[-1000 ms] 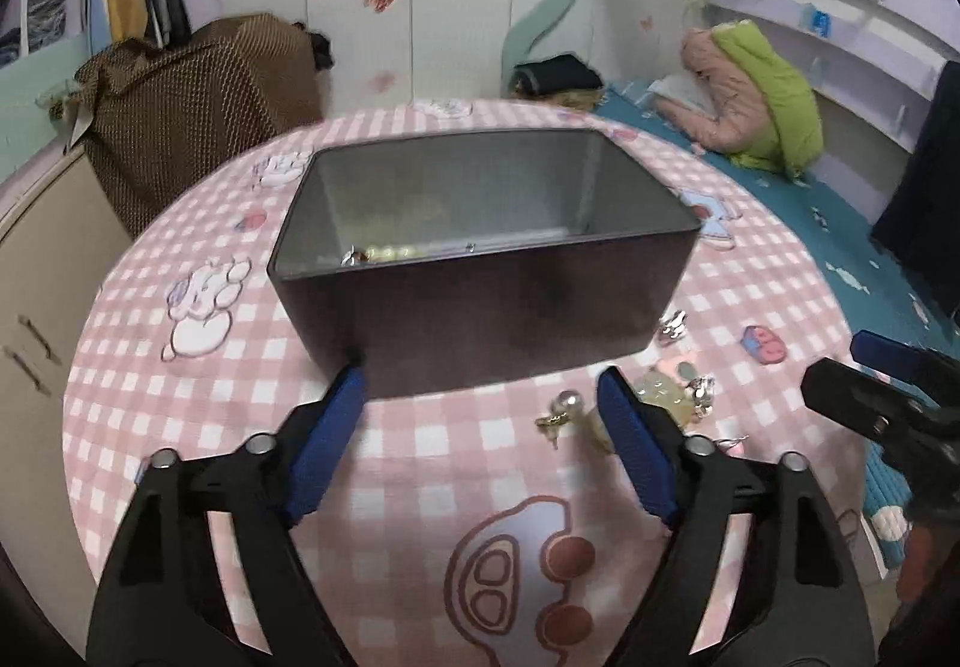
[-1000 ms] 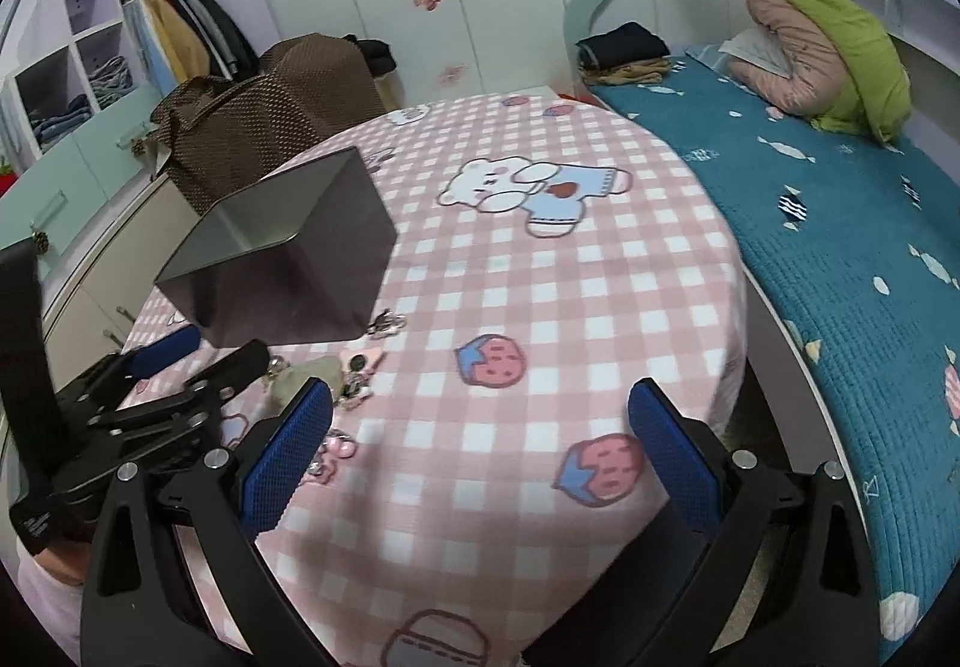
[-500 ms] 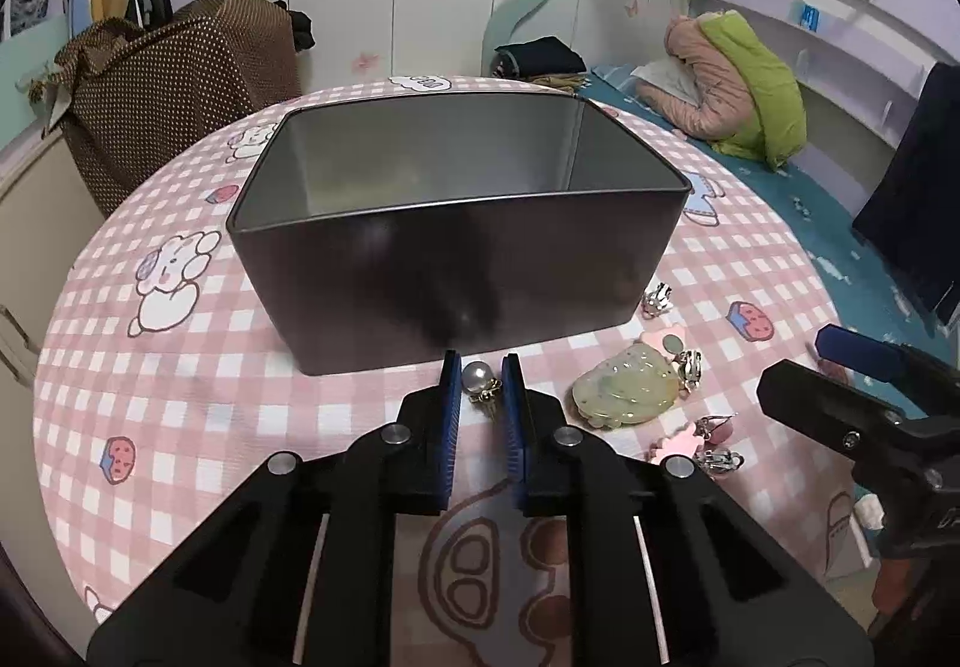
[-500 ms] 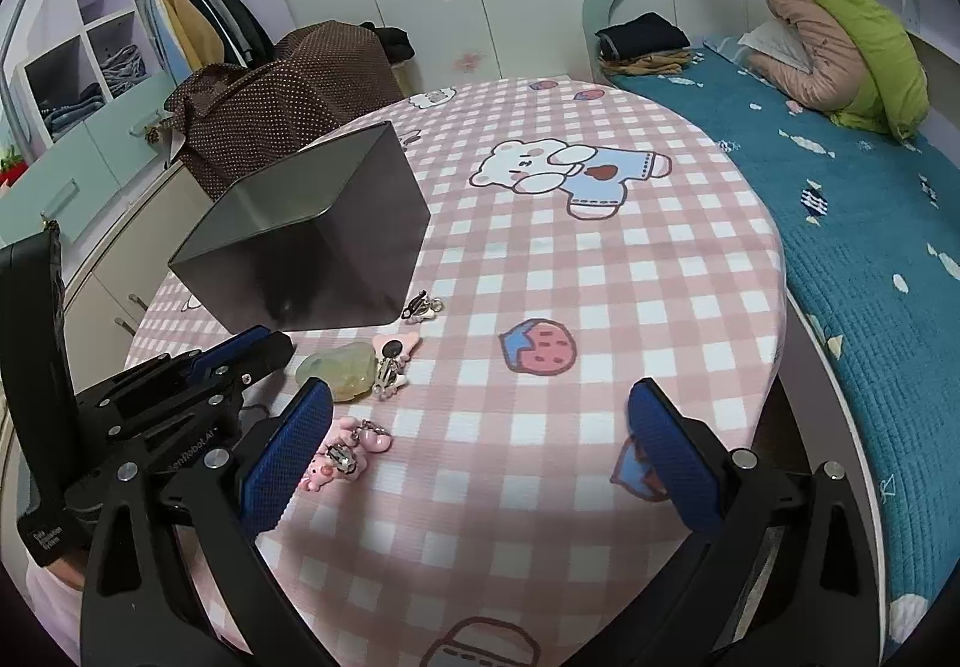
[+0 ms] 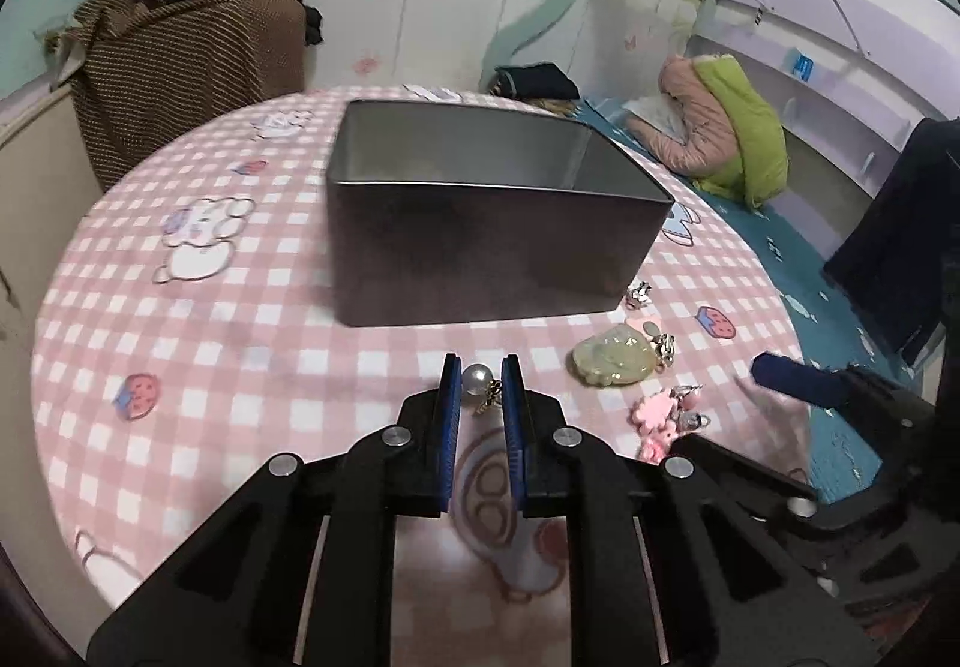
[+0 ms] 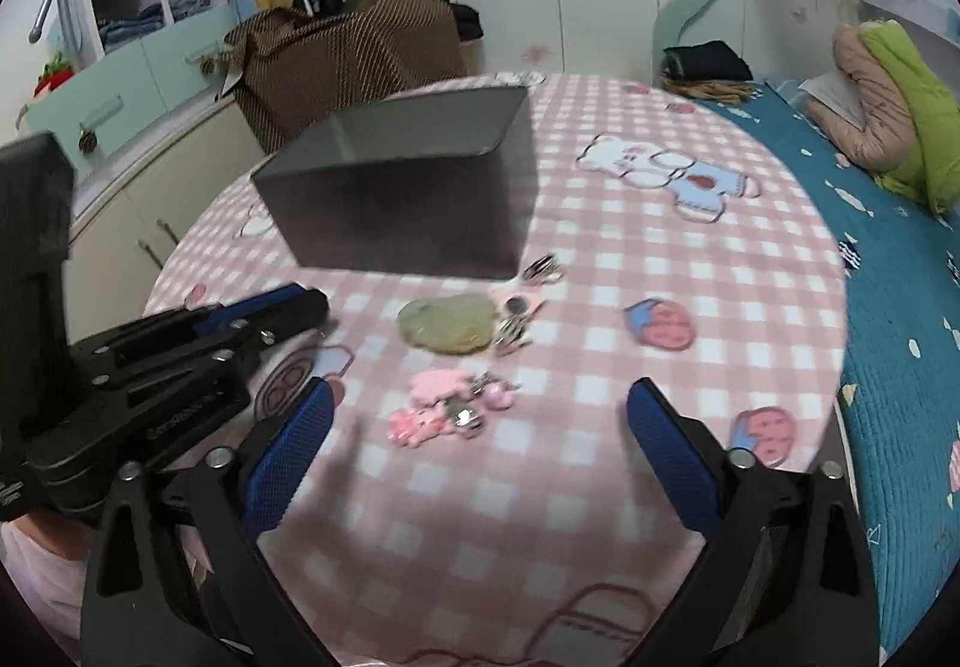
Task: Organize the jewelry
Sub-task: 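Grasp the silver pearl earring with the left gripper, then grasp the pink bear charm with the right gripper while the left holds the pearl earring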
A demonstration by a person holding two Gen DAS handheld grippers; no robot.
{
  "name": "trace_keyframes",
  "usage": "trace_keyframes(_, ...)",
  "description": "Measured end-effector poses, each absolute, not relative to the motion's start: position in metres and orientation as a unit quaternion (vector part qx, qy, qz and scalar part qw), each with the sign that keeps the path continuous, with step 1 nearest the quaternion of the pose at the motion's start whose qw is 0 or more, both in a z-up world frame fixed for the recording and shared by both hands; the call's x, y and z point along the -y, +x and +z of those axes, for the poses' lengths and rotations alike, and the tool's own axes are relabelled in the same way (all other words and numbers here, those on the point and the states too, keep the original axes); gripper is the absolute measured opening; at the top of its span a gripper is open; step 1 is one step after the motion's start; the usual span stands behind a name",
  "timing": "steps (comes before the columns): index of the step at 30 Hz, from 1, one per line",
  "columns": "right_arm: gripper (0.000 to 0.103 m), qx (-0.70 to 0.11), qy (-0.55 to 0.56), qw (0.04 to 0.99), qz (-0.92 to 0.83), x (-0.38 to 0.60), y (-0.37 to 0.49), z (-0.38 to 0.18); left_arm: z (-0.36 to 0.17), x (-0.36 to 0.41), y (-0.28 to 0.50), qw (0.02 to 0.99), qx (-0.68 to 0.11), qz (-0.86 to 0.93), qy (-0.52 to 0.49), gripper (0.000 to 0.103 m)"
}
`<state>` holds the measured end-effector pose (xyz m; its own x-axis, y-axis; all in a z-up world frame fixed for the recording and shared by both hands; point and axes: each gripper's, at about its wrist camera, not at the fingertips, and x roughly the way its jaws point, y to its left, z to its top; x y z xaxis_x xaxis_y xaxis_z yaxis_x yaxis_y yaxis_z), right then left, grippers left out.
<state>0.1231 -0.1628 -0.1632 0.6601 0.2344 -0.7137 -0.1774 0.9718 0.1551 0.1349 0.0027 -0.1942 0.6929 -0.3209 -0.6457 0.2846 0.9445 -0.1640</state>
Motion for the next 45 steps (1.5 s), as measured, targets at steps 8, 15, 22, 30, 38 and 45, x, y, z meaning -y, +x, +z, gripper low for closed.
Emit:
trace_keyframes(8, 0.054, -0.383, 0.007, 0.916, 0.114, 0.146, 0.113, -0.17, -0.194, -0.015, 0.117, 0.922, -0.348, -0.165, -0.041, 0.014)
trace_keyframes(15, 0.031, -0.38, 0.016, 0.918, 0.112, 0.155, 0.114, -0.17, -0.199, -0.012, 0.113, 0.916, -0.353, -0.184, -0.05, 0.014)
trace_keyframes(22, 0.004, -0.381, 0.019, 0.917, 0.119, 0.154, 0.113, -0.166, -0.198, -0.013, 0.11, 0.914, -0.35, -0.196, -0.052, 0.014)
trace_keyframes(30, 0.0, -0.385, 0.008, 0.915, 0.124, 0.149, 0.111, -0.164, -0.196, -0.019, 0.111, 0.914, -0.349, -0.196, -0.061, 0.014)
trace_keyframes(38, 0.0, -0.373, 0.016, 0.921, 0.113, 0.159, 0.106, -0.152, -0.195, -0.019, 0.109, 0.915, -0.347, -0.198, -0.059, 0.014)
trace_keyframes(45, 0.02, -0.401, 0.034, 0.907, 0.121, 0.153, 0.11, -0.158, -0.195, -0.015, 0.109, 0.914, -0.349, -0.202, -0.052, 0.014)
